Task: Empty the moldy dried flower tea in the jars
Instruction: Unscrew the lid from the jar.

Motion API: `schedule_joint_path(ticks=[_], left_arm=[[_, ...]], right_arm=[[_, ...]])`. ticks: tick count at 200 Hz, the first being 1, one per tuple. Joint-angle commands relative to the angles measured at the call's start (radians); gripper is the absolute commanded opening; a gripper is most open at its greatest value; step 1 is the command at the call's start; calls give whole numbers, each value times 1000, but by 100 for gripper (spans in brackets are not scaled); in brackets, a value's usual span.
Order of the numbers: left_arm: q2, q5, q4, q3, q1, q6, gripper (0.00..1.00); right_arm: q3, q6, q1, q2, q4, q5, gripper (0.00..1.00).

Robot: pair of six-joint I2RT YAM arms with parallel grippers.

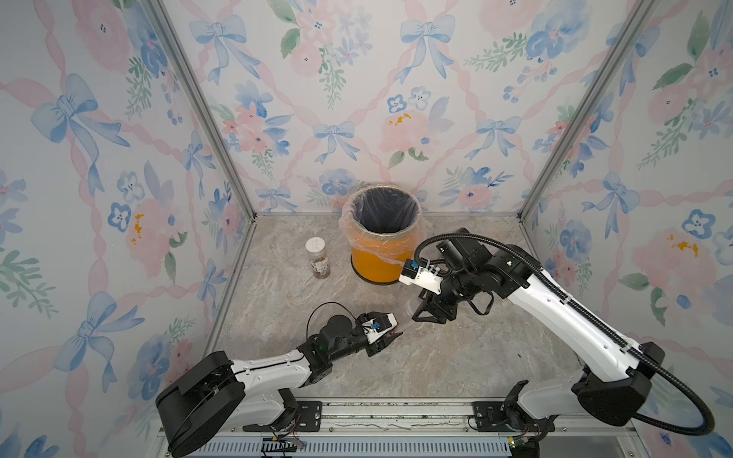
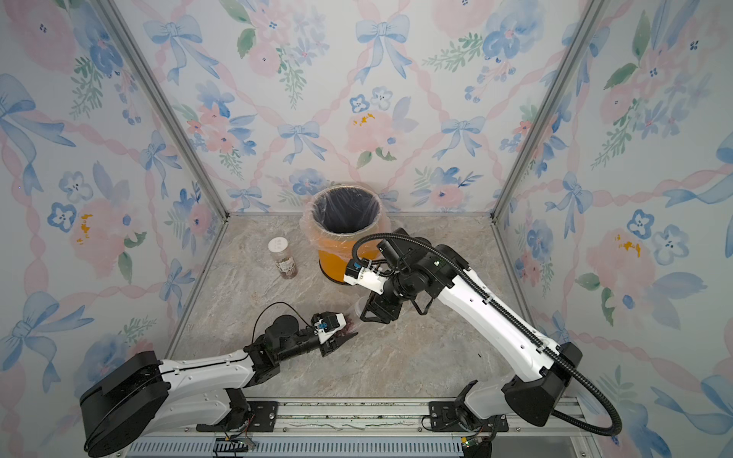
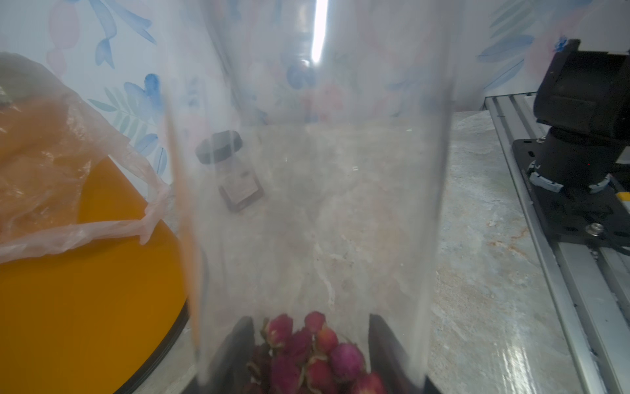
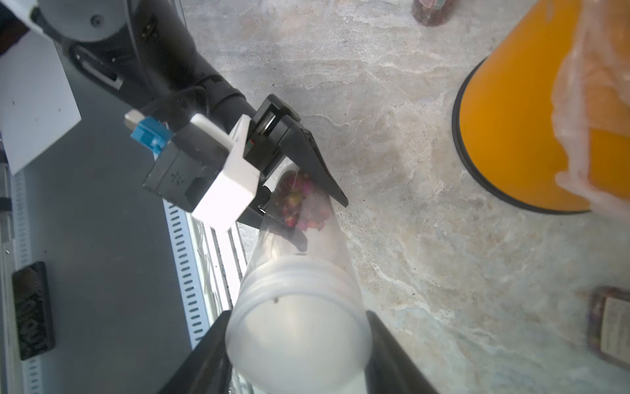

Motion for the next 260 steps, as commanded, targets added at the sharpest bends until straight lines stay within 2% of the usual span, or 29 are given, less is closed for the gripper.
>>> schedule_joint_path(ticks=[1, 33, 66, 70, 82, 91, 110, 123, 139, 155, 169, 183, 215, 260], left_arm=[[-34, 100, 32, -1, 6, -4, 46], [-24, 110, 18, 6, 10, 9, 47], [-21, 75, 10, 8, 11, 23, 48], [-22, 64, 9, 6, 11, 25, 48], [-20, 10, 9, 7, 11, 28, 48], [-20, -31, 9, 6, 11, 28, 48], [-22, -125, 9, 8, 11, 26, 48], [-26, -167, 10, 7, 11, 33, 48], [-30, -202, 10, 9, 11, 41, 48], [-27, -237, 10, 14, 11, 52, 48], [-19, -256, 10, 17, 11, 63, 48], [-10, -257, 10, 19, 12, 68, 48], [9, -252, 10, 29, 11, 66, 48], [3, -249, 9, 26, 11, 63, 48]], right_arm=[[-19, -274, 8, 9, 42, 26, 33], [22, -435, 10, 59, -16, 38, 38], [49, -480, 7, 92, -46, 97, 44], [48, -471, 6, 91, -41, 97, 46], [59, -432, -11, 86, -28, 55, 63], [66, -368, -28, 75, -6, -2, 78], [53, -140, -88, 35, 82, -162, 90], [4, 126, -118, -10, 206, -153, 91], [-32, 380, -139, -42, 261, -110, 96], [-12, 581, -152, -33, 206, -71, 97], [3, 694, -152, -16, 156, -54, 97], [5, 756, -131, -5, 135, -43, 97], [46, 778, -76, 48, 96, 13, 98], [71, 765, -57, 91, 61, 41, 86]])
